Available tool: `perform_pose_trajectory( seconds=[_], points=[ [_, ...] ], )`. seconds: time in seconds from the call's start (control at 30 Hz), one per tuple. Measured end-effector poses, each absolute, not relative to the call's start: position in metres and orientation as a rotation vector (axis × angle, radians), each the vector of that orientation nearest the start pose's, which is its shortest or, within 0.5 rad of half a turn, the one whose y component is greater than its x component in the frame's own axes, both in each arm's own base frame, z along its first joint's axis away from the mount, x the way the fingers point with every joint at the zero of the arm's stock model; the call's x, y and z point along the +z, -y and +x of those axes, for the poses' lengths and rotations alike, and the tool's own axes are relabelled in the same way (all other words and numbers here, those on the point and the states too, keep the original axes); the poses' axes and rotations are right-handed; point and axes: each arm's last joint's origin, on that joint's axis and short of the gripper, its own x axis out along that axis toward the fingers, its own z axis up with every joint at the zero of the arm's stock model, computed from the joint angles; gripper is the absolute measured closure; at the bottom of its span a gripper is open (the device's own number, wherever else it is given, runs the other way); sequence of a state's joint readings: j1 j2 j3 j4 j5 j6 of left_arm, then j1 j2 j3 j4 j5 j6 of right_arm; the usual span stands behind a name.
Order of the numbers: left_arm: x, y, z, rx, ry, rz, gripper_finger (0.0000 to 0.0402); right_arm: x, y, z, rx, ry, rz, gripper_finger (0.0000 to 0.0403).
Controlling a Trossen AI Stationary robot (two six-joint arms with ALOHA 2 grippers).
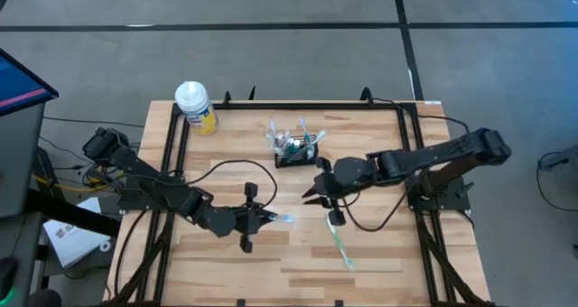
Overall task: Pick & Place toothbrushing station
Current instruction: Put the blue toothbrush into the black mesh organizer
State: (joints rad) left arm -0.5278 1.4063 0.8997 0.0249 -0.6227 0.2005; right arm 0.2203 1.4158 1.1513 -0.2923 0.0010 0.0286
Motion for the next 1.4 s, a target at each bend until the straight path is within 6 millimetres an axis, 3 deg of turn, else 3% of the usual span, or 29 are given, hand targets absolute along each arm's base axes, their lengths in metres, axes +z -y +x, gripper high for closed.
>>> perform_pose_trajectory(
  seconds=[0.23, 0.37, 1.0, 1.4],
  points=[
    [0.260, 0.132, 0.274, 0.082, -0.368, 0.420, 0.0392, 0.283, -0.068, 0.303, 0.215, -0.491, -0.057, 0.0333],
    [0.265, 0.129, 0.277, 0.100, -0.323, 0.390, 0.0392, 0.279, -0.066, 0.306, 0.217, -0.425, -0.079, 0.0333],
    [0.276, 0.114, 0.288, 0.168, -0.221, 0.319, 0.0391, 0.298, -0.073, 0.312, 0.239, -0.188, -0.142, 0.0333],
    [0.280, 0.111, 0.290, 0.183, -0.191, 0.301, 0.0391, 0.303, -0.072, 0.313, 0.239, -0.129, -0.161, 0.0333]
  ],
)
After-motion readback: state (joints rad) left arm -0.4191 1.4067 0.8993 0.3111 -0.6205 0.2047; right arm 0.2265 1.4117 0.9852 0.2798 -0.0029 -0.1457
